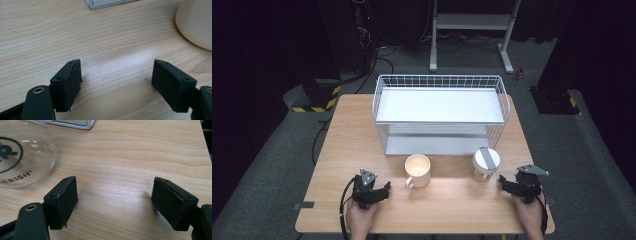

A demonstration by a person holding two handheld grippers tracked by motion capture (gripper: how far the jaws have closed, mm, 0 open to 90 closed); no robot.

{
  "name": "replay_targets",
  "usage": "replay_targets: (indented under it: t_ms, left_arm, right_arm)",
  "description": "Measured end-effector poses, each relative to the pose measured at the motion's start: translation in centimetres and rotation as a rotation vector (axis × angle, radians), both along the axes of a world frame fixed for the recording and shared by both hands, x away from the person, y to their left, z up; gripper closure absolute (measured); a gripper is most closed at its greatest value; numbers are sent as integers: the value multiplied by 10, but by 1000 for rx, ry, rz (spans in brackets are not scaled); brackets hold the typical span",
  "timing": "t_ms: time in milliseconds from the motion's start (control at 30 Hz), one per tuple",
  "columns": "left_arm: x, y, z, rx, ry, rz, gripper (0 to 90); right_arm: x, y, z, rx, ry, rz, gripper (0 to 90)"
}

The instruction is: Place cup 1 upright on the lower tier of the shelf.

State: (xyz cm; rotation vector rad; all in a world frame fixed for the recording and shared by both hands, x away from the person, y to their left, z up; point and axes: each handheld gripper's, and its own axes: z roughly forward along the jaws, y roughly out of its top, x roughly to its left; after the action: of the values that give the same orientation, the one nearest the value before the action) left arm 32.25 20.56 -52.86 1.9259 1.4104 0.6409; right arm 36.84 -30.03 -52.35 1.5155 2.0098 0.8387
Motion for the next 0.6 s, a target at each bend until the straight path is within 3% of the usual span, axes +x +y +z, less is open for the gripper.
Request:
replay_targets:
  t_ms: [600]
  left_arm:
    - [0,0,0,-1,0,11,240]
  right_arm:
    - [0,0,0,5,8,-12,177]
